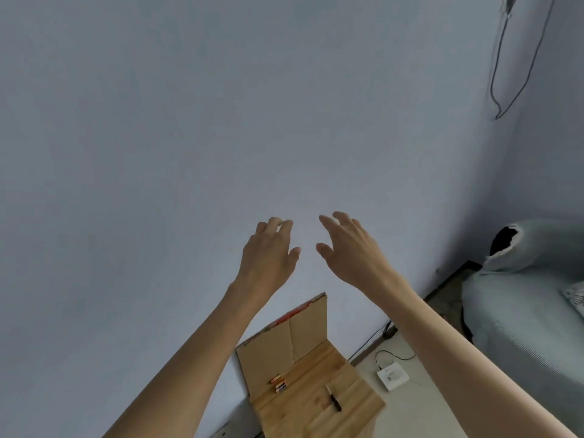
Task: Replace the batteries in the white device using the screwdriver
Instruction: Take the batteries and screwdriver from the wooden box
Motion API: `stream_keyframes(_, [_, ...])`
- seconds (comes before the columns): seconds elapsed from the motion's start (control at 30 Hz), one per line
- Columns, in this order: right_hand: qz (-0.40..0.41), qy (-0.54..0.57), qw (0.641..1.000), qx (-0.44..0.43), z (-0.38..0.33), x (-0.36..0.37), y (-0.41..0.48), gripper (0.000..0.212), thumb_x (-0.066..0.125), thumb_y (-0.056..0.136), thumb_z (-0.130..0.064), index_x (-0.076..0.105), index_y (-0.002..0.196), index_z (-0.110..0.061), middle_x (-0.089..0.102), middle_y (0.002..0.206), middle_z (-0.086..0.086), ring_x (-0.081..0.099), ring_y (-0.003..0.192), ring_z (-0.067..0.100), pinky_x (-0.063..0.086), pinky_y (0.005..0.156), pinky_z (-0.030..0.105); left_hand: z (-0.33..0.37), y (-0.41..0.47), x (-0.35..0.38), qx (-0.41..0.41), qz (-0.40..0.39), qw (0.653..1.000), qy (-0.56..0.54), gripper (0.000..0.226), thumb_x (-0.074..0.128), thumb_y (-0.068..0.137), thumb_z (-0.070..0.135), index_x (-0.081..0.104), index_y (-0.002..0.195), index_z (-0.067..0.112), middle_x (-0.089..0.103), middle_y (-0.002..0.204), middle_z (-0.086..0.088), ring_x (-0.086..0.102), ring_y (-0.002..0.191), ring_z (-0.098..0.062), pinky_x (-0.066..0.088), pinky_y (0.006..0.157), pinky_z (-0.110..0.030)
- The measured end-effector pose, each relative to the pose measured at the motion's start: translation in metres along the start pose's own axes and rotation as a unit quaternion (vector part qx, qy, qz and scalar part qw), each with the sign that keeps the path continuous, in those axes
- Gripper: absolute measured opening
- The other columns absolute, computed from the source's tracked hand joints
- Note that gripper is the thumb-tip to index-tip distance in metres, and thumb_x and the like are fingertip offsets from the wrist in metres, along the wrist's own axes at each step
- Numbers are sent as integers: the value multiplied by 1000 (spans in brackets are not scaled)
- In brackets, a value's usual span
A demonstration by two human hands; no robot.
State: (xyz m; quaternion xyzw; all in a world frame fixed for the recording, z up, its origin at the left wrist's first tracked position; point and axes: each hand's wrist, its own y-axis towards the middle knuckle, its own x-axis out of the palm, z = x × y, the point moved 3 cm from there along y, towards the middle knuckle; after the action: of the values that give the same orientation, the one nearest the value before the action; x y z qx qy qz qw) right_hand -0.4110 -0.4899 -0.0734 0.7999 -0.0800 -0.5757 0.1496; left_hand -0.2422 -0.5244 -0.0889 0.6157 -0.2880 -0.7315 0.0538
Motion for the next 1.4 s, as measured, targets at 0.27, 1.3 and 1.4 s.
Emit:
stream_keyframes(0.27, [-39,62,997,-2,75,78,57,61,54,107,-26,29,162,-24,27,170,7,36,151,31,46,112,45,-3,21,105,-68,-50,996,-7,51,60,104,40,49,151,25,53,152,-2,51,135,-23,58,95,-37])
stream_keyframes(1.3, [-359,62,930,50,255,615,-72,62,55,103,-25,32,160,-32,45,150,-10,49,134,14,58,88,28,-139,-231,630,-287,-249,921,-90,69,78,92,32,46,153,32,46,155,10,57,132,-8,58,101,-31])
stream_keyframes(1.4, [-380,49,922,55,262,644,-83,60,58,99,-23,38,155,-32,46,146,-11,50,130,14,59,79,28,-154,-237,655,-303,-247,916,-89,63,80,91,27,52,148,30,53,147,12,59,129,-10,60,95,-29])
